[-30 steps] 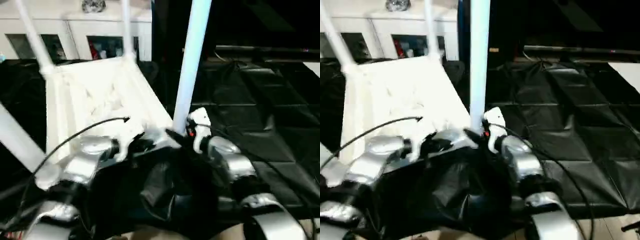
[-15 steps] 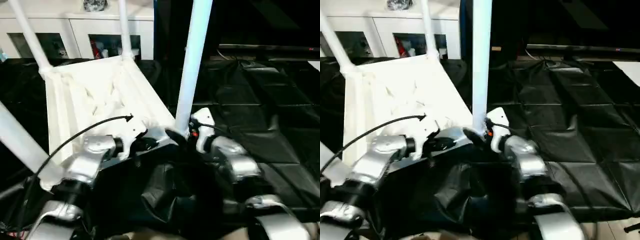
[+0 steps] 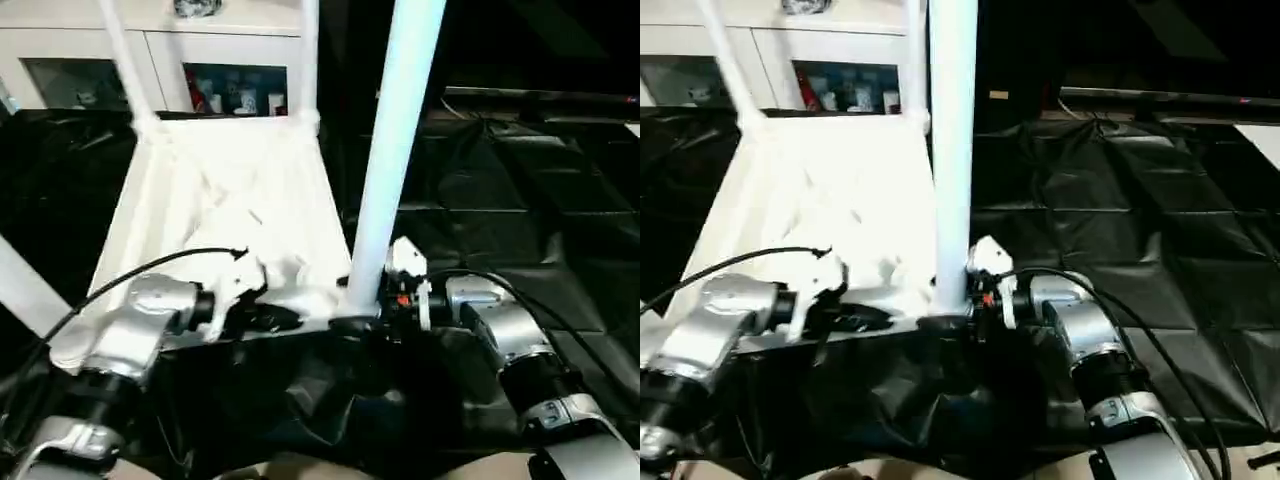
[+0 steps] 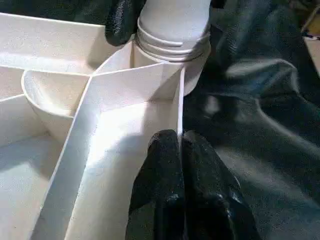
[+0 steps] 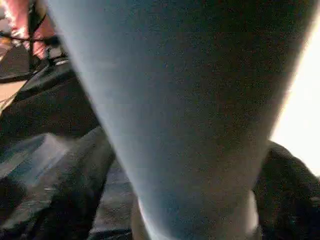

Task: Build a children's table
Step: Rotate leg to tighten

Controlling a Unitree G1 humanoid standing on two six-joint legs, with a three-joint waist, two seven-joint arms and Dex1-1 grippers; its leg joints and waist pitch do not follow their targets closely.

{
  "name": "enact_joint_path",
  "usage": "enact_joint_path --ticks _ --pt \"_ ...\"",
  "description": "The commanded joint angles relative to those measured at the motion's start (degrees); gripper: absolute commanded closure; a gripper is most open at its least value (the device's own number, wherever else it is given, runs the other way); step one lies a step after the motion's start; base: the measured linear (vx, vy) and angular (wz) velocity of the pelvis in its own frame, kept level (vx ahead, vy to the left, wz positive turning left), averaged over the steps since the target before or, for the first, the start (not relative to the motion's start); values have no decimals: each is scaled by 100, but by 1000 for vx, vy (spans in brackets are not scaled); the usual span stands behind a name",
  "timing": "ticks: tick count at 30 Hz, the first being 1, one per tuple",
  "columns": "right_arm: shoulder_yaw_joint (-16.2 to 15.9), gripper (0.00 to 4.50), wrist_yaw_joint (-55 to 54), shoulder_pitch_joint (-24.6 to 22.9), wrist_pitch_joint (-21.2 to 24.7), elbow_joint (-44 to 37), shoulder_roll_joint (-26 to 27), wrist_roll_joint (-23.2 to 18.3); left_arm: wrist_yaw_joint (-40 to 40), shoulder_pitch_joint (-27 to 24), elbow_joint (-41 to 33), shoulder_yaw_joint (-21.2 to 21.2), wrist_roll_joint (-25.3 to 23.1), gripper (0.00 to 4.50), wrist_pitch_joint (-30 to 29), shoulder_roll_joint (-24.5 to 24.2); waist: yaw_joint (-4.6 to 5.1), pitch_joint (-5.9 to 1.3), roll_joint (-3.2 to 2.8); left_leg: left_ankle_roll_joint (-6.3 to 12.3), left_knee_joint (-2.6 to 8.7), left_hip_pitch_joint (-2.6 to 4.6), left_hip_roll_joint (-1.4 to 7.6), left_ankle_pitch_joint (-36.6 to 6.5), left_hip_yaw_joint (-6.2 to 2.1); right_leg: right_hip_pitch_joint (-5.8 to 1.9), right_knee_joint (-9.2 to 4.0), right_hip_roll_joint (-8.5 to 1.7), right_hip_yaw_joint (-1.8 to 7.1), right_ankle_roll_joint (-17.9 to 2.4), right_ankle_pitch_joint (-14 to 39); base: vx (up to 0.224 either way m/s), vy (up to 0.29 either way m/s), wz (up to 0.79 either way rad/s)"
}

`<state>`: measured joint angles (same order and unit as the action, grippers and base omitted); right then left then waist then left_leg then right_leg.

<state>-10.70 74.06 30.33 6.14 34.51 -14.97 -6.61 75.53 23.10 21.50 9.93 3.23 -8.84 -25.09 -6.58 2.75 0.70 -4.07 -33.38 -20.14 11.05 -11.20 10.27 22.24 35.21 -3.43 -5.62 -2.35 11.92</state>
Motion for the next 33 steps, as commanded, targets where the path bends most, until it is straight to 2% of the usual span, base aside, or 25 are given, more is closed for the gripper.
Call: enact_joint_path --ticks 1,10,13,15,16,18,20,21,22,24,26,28,31,33 --pt "-195 90 218 -62 59 -107 20 -13 34 69 -235 -11 306 450 23 85 6 -341 18 473 348 19 317 -527 -79 -288 -370 -573 389 -1149 631 0 0 0" --pt "-285 161 247 -154 172 -232 93 -66 -12 0 -324 18 333 450 -1 101 1 -340 24 441 348 22 318 -486 -79 -288 -369 -571 392 -1109 673 0 0 0" --pt "-214 176 -68 -237 178 -187 235 -79 -337 83 -181 -20 228 450 75 250 7 -333 20 426 349 21 316 -525 -78 -284 -383 -576 394 -1105 700 0 0 0" --pt "-70 182 -645 -227 246 -33 431 -19 -584 167 -123 -54 209 450 -25 403 25 -315 14 364 365 19 312 -619 -84 -279 -411 -579 395 -1064 902 0 0 0" --pt "-31 183 -867 -228 238 15 498 25 -717 202 -94 -59 175 450 -67 466 46 -300 27 289 379 27 307 -759 -96 -283 -451 -594 393 -998 1217 0 0 0" --pt "27 185 -1266 -206 309 127 618 104 -872 248 -51 -53 136 450 -89 563 56 -297 16 204 385 47 297 -848 -100 -276 -485 -602 402 -910 1558 0 0 0" --pt "58 186 -1806 -172 260 308 775 257 -1126 320 27 -58 69 450 -122 702 83 -287 25 171 397 41 297 -897 -107 -268 -507 -595 400 -842 1720 0 0 0" --pt "145 186 -2424 -127 183 524 1000 347 -1459 425 159 -67 -23 450 -104 879 104 -280 23 147 397 59 290 -965 -108 -255 -529 -600 402 -812 1852 0 0 0" --pt "191 186 -2658 -104 170 603 1091 364 -1601 469 214 -68 -70 450 -94 943 122 -279 10 106 398 69 282 -974 -101 -236 -550 -601 411 -784 1933 0 0 0" --pt "308 187 -3116 -53 196 745 1312 364 -1890 562 317 -57 -174 450 -90 1086 149 -284 9 54 408 67 280 -1013 -120 -247 -555 -602 403 -749 2036 0 0 0" --pt "465 187 -3746 52 253 926 1620 353 -2305 680 424 -41 -324 450 -128 1266 157 -287 7 75 405 57 285 -983 -120 -247 -547 -606 413 -743 1958 0 0 0" --pt "446 187 -3930 115 173 1024 1771 400 -2491 751 461 -15 -375 450 -206 1379 154 -307 -10 54 403 66 288 -924 -120 -246 -523 -600 410 -796 1734 0 0 0" --pt "337 187 -3955 211 -150 1131 1913 470 -2813 851 494 -1 -465 450 -256 1571 143 -322 -16 140 392 46 295 -800 -105 -257 -469 -592 414 -912 1226 0 0 0" --pt "422 131 -3807 253 -181 1158 1957 339 -2757 842 443 9 -434 450 -229 1634 137 -327 -15 206 382 33 285 -743 -98 -274 -461 -598 417 -934 1116 0 0 0"
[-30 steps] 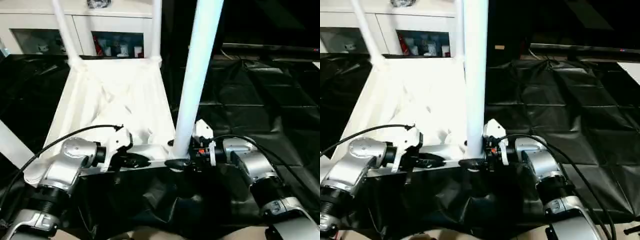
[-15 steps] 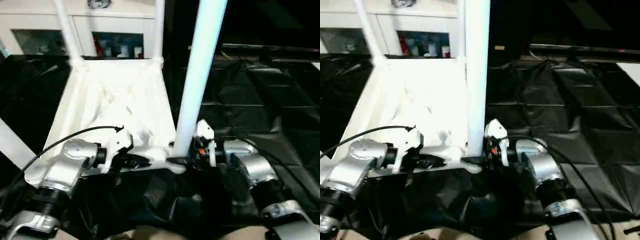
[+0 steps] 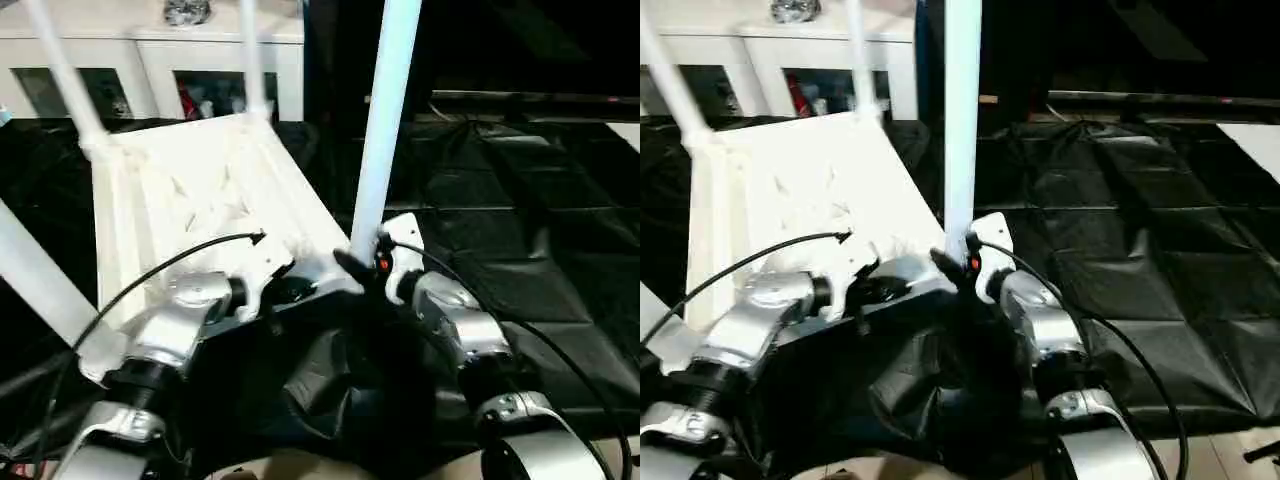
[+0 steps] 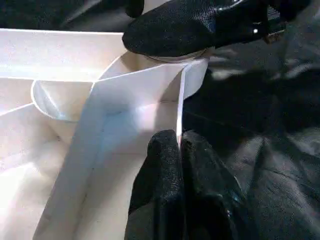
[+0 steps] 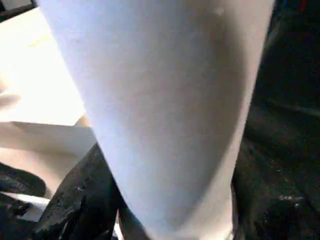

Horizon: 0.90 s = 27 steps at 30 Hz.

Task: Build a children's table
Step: Rotate leg to tighten

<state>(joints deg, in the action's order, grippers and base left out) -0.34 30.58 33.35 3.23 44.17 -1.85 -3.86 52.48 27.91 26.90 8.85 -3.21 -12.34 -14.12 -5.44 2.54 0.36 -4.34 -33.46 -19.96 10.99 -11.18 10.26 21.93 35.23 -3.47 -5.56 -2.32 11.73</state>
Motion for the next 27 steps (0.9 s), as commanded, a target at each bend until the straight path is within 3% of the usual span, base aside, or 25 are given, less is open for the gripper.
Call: enact_joint_path --ticks 1,7,10,13,19,26,27 --pt "-578 117 639 -44 107 185 646 25 -383 344 -119 133 226 450 168 540 15 -304 25 266 392 8 290 -719 -99 -248 -460 -591 408 -938 1103 0 0 0" --pt "-805 71 1247 -107 -17 18 344 98 97 148 -330 130 406 450 307 355 14 -298 21 269 398 7 295 -858 -105 -257 -485 -609 405 -890 1328 0 0 0" --pt "-998 71 2372 -245 -42 -406 -143 -110 577 -7 -482 129 528 450 359 75 8 -322 19 409 371 -9 300 -651 -101 -280 -429 -585 401 -966 863 0 0 0" --pt "-1024 71 2732 -273 -26 -537 -324 -195 758 -46 -509 133 557 450 384 -43 2 -329 31 558 355 -30 298 -450 -92 -289 -379 -569 389 -1101 463 0 0 0" --pt "-997 71 3786 -237 29 -713 -946 -304 1642 -227 -626 191 677 450 431 -617 -19 -316 9 550 354 -6 319 -631 -82 -262 -404 -564 378 -1142 786 0 0 0" --pt "-1072 71 4471 -234 376 -891 -1213 -447 2238 -329 -814 179 872 450 246 -964 -80 -325 16 499 354 7 341 -552 -85 -262 -358 -573 382 -1246 528 0 0 0" --pt "-1104 96 4539 -225 399 -890 -1235 -452 2300 -338 -836 190 898 450 234 -1010 -87 -324 33 502 349 0 327 -530 -82 -265 -353 -570 381 -1246 508 0 0 0"
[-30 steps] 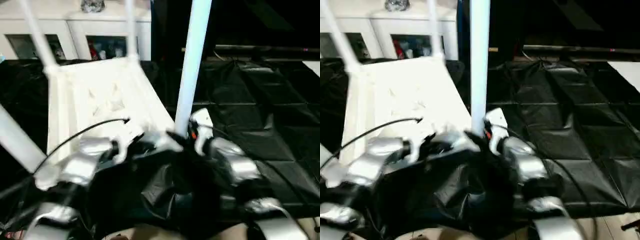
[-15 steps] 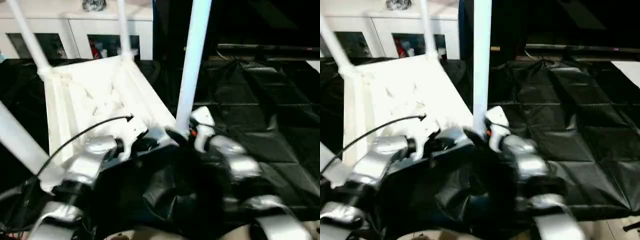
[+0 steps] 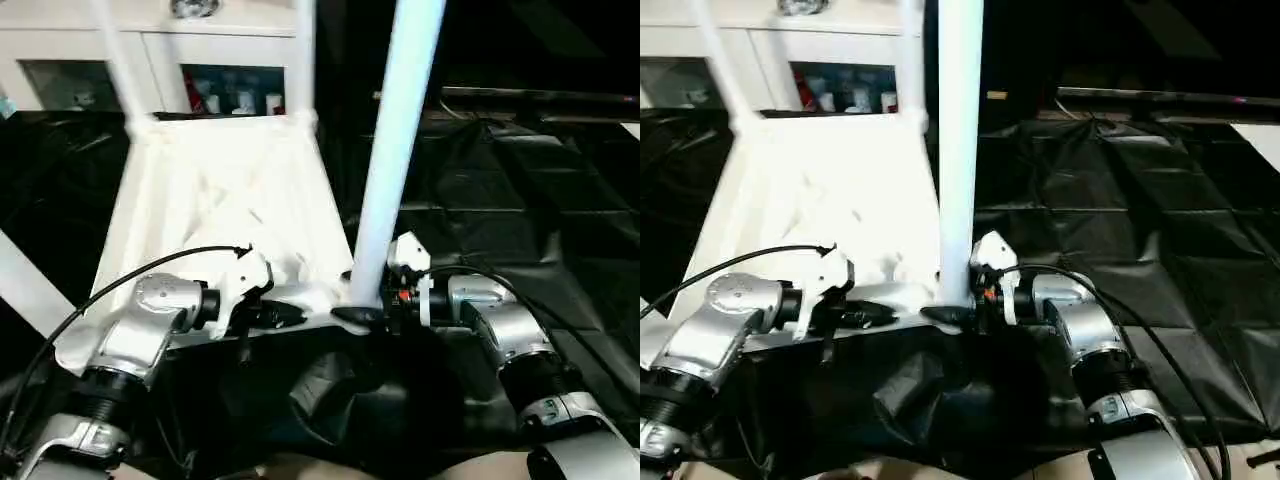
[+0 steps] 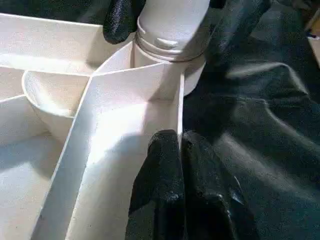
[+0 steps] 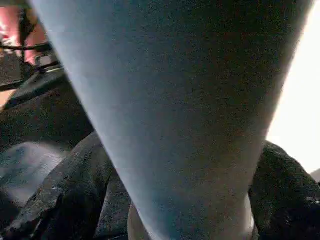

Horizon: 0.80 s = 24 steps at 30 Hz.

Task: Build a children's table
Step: Rotate leg to tighten

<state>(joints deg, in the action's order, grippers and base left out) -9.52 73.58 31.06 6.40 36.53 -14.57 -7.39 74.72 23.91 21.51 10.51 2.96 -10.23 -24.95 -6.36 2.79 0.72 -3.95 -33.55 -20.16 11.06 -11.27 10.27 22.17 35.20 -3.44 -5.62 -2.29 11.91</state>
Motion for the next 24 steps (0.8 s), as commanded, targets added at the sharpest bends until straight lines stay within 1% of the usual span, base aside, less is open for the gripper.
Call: enact_joint_path --ticks 1,3,4,6,7,9,12,14,17,18,19,20,21,22,24 --pt "-217 104 288 10 105 -123 21 -99 106 55 -309 26 297 450 21 47 2 -351 -7 460 356 23 321 -516 -81 -289 -353 -579 389 -1248 507 0 0 0" --pt "-252 109 365 23 126 -93 29 -88 156 45 -299 33 321 450 40 -7 -4 -350 2 455 357 23 325 -497 -79 -285 -351 -579 390 -1251 508 0 0 0" --pt "-255 121 370 23 135 -95 33 -94 160 43 -301 36 325 450 38 -13 -4 -347 -2 446 358 25 324 -520 -78 -282 -355 -577 388 -1253 539 0 0 0" --pt "-263 121 382 18 163 -113 39 -108 166 36 -309 43 334 450 30 -26 -9 -345 -3 433 361 28 327 -528 -80 -282 -360 -579 388 -1241 570 0 0 0" --pt "-263 144 373 8 180 -136 54 -111 145 30 -310 43 322 450 30 -20 -8 -343 0 420 364 22 325 -529 -82 -286 -361 -577 387 -1229 598 0 0 0" --pt "-259 153 362 -4 197 -159 71 -115 115 27 -307 40 305 450 32 -8 -10 -348 4 405 362 28 326 -522 -83 -286 -357 -578 389 -1220 589 0 0 0" --pt "-255 181 231 -90 200 -220 151 -113 -193 60 -241 24 213 450 49 115 -16 -347 7 412 359 23 325 -480 -82 -285 -350 -580 390 -1220 530 0 0 0" --pt "-221 183 12 -144 187 -218 241 -103 -494 122 -163 -12 159 450 18 238 -14 -337 6 383 365 27 327 -546 -82 -279 -371 -585 393 -1203 636 0 0 0" --pt "-113 189 -637 -170 188 -63 488 -35 -970 265 -24 -87 103 450 -22 501 -3 -323 17 300 378 24 311 -655 -89 -287 -413 -592 397 -1096 971 0 0 0" --pt "-68 191 -986 -157 184 44 600 33 -1204 337 45 -128 74 450 -38 634 18 -309 14 236 388 40 304 -741 -94 -272 -448 -598 401 -1027 1201 0 0 0" --pt "-49 192 -1117 -150 174 86 643 57 -1282 362 68 -138 61 450 -36 680 26 -311 24 188 392 45 291 -791 -98 -281 -470 -601 400 -968 1390 0 0 0" --pt "18 193 -1474 -129 91 214 775 109 -1448 421 124 -136 16 450 -1 791 24 -310 24 174 393 42 292 -795 -100 -281 -477 -610 406 -935 1456 0 0 0" --pt "102 194 -1908 -93 55 371 937 157 -1686 501 210 -121 -68 450 -6 923 40 -303 10 148 398 47 288 -839 -103 -267 -500 -609 404 -889 1590 0 0 0" --pt "140 194 -2113 -74 62 444 1013 176 -1811 542 256 -112 -114 450 -22 984 60 -307 9 113 402 46 287 -838 -106 -266 -502 -603 405 -864 1630 0 0 0" --pt "278 195 -2740 17 130 668 1240 205 -2141 650 381 -85 -225 450 -54 1154 89 -320 8 126 399 42 286 -762 -108 -265 -481 -591 408 -893 1486 0 0 0"
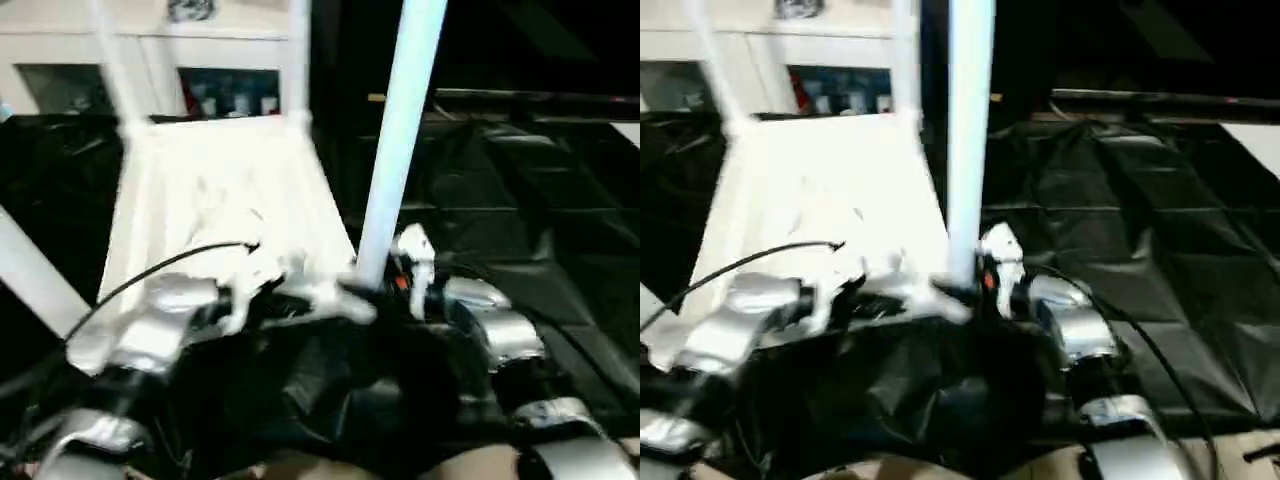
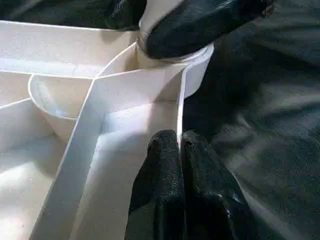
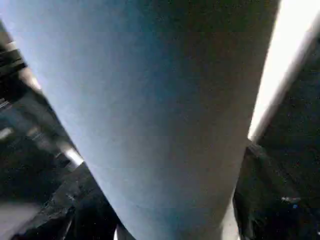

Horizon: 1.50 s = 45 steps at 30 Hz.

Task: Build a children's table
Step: Rotate leg to tighten

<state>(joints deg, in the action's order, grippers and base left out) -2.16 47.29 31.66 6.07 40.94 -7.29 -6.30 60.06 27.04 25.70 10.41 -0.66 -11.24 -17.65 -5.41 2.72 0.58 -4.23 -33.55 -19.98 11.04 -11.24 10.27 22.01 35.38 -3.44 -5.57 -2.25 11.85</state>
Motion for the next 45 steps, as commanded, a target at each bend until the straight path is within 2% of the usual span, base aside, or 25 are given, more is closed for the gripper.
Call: enact_joint_path --ticks 1,2,4,8,9,12,14,17,18,19,20,21,22,24,27,31,36,42,43,45 --pt "-376 196 -430 5 161 328 642 90 -857 393 14 -65 80 450 29 517 12 -311 -6 146 400 31 289 -780 -109 -247 -511 -592 400 -918 1443 0 0 0" --pt "-282 196 -797 65 133 441 800 82 -1040 449 57 -52 24 450 14 628 19 -313 4 136 394 26 287 -768 -109 -251 -499 -594 404 -928 1394 0 0 0" --pt "-220 196 -1097 125 82 543 984 108 -1197 500 86 -36 -27 450 7 750 26 -333 -21 148 386 19 284 -702 -108 -263 -479 -597 402 -958 1220 0 0 0" --pt "-383 196 -952 134 -275 515 1181 241 -1255 527 57 -7 -61 450 62 879 31 -350 -19 250 376 -1 286 -574 -104 -278 -431 -590 399 -1042 767 0 0 0" --pt "-401 140 -922 140 -367 525 1197 263 -1252 527 48 2 -59 450 69 893 33 -343 -20 283 375 3 285 -591 -101 -273 -433 -585 399 -1067 732 0 0 0" --pt "-382 120 -557 149 -324 423 1165 91 -968 441 -98 23 56 450 166 817 33 -326 -15 310 380 0 278 -708 -97 -280 -461 -595 397 -1051 966 0 0 0" --pt "-418 89 -369 140 -321 361 1086 58 -793 375 -182 30 122 450 211 737 29 -322 -25 323 384 2 287 -730 -101 -274 -473 -598 401 -1018 1062 0 0 0" --pt "-569 68 138 72 -297 176 836 68 -466 259 -296 29 232 450 245 561 29 -341 -23 361 379 -11 299 -617 -109 -295 -424 -595 400 -1063 799 0 0 0" --pt "-703 68 664 7 -269 0 552 49 -163 158 -385 24 314 450 276 385 42 -339 -17 424 371 -25 294 -544 -102 -295 -412 -583 400 -1094 627 0 0 0" --pt "-764 68 897 -21 -268 -77 421 39 -26 116 -424 22 351 450 285 307 25 -345 -17 477 357 -24 290 -518 -100 -309 -398 -578 386 -1122 549 0 0 0" --pt "-765 68 902 -22 -268 -78 419 39 -23 115 -425 22 352 450 285 305 20 -344 -19 508 356 -25 294 -501 -96 -304 -396 -572 389 -1126 509 0 0 0" --pt "-826 68 1324 -59 -224 -210 194 -4 215 52 -467 31 403 450 325 162 22 -337 -15 535 356 -25 301 -490 -84 -290 -394 -570 394 -1151 465 0 0 0" --pt "-857 68 1566 -79 -168 -294 69 -43 342 19 -488 38 426 450 352 82 -5 -352 -16 550 341 -18 293 -476 -88 -308 -383 -569 381 -1164 465 0 0 0" --pt "-867 68 1718 -87 -133 -338 -1 -59 423 2 -493 37 436 450 372 35 -1 -335 -19 586 351 -22 316 -501 -83 -283 -384 -561 381 -1192 457 0 0 0" --pt "-1016 68 2459 -162 -44 -597 -419 -51 1008 -150 -682 49 627 450 277 -266 -28 -336 -18 560 346 -14 319 -564 -81 -283 -387 -572 382 -1206 600 0 0 0" --pt "-979 68 2808 -150 101 -736 -602 -163 1496 -251 -795 70 755 450 112 -540 -55 -338 -15 555 349 -16 313 -534 -84 -281 -384 -568 381 -1202 631 0 0 0" --pt "-1090 68 3102 -139 198 -871 -725 -199 1760 -276 -805 90 808 450 28 -690 -69 -334 -3 519 352 1 319 -536 -80 -262 -386 -564 384 -1215 651 0 0 0" --pt "-1137 113 3237 -138 364 -920 -733 -228 1743 -292 -827 96 830 450 6 -702 -106 -340 14 492 349 -1 317 -439 -82 -270 -370 -564 382 -1203 585 0 0 0" --pt "-1145 139 3250 -145 381 -931 -734 -227 1732 -294 -831 96 830 450 6 -698 -108 -339 14 495 346 -2 315 -444 -78 -268 -373 -565 382 -1199 587 0 0 0" --pt "-1173 143 3255 -174 427 -969 -730 -232 1695 -301 -853 108 846 450 0 -688 -116 -342 19 507 344 -2 318 -396 -81 -271 -363 -565 383 -1196 534 0 0 0"
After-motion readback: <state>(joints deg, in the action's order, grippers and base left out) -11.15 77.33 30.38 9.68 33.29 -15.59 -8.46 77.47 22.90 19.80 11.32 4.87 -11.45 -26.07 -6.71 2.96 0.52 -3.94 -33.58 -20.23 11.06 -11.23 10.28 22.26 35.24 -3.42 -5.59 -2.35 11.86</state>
